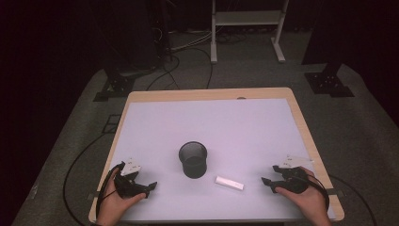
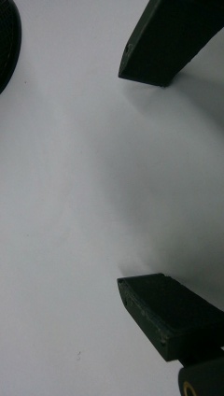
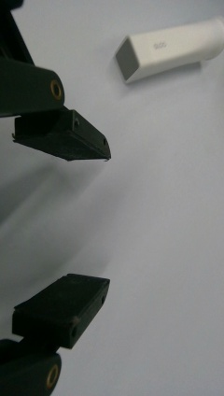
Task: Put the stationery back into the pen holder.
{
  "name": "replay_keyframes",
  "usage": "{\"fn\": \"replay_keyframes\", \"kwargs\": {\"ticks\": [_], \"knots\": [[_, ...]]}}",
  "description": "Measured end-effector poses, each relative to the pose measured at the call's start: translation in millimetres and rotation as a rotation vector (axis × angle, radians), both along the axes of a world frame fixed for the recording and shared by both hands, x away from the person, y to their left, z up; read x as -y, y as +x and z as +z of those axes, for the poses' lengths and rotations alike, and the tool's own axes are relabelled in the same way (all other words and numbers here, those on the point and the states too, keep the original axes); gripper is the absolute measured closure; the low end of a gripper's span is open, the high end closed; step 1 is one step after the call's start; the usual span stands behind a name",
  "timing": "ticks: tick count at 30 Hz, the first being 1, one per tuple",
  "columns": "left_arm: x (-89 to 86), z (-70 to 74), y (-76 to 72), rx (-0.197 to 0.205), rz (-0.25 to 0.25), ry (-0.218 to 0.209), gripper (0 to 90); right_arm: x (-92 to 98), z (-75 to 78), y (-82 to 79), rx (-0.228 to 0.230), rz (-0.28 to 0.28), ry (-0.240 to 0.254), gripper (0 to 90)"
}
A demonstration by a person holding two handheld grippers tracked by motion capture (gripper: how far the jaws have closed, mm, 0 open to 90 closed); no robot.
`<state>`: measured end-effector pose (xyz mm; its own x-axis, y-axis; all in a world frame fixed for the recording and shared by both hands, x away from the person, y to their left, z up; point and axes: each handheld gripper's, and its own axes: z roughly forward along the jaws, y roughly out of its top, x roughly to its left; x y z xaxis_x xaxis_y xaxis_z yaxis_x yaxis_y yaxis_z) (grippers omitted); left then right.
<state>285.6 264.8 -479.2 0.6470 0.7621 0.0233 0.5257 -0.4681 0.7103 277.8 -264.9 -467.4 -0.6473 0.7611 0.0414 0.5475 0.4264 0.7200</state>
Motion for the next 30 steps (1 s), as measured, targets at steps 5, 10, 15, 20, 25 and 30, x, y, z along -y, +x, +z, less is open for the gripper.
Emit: {"fn": "replay_keyframes", "kwargs": {"ticks": [5,10,15,20,25,30], "knots": [[-0.1,-0.1,0.2,-0.001,0.000,-0.003,1.7,-7.1,6.4,1.4,0.003,0.033,0.027,30.4],[-0.4,-0.1,0.3,-0.002,-0.001,-0.003,1.7,-14.4,11.1,1.8,-0.020,0.077,0.046,32.8],[-0.5,-0.1,0.4,-0.002,-0.001,-0.003,1.7,-23.0,14.0,3.8,-0.036,0.116,0.048,37.8],[-0.4,-0.2,0.3,-0.002,-0.001,-0.003,1.7,-29.5,16.3,6.3,-0.023,0.151,0.061,37.8],[-0.5,-0.1,0.4,-0.002,-0.001,-0.003,1.7,-38.9,19.5,8.1,-0.024,0.180,0.069,37.4],[-0.5,-0.2,0.4,-0.003,-0.001,-0.003,1.7,-51.0,23.9,10.3,-0.024,0.222,0.084,36.7]]}}
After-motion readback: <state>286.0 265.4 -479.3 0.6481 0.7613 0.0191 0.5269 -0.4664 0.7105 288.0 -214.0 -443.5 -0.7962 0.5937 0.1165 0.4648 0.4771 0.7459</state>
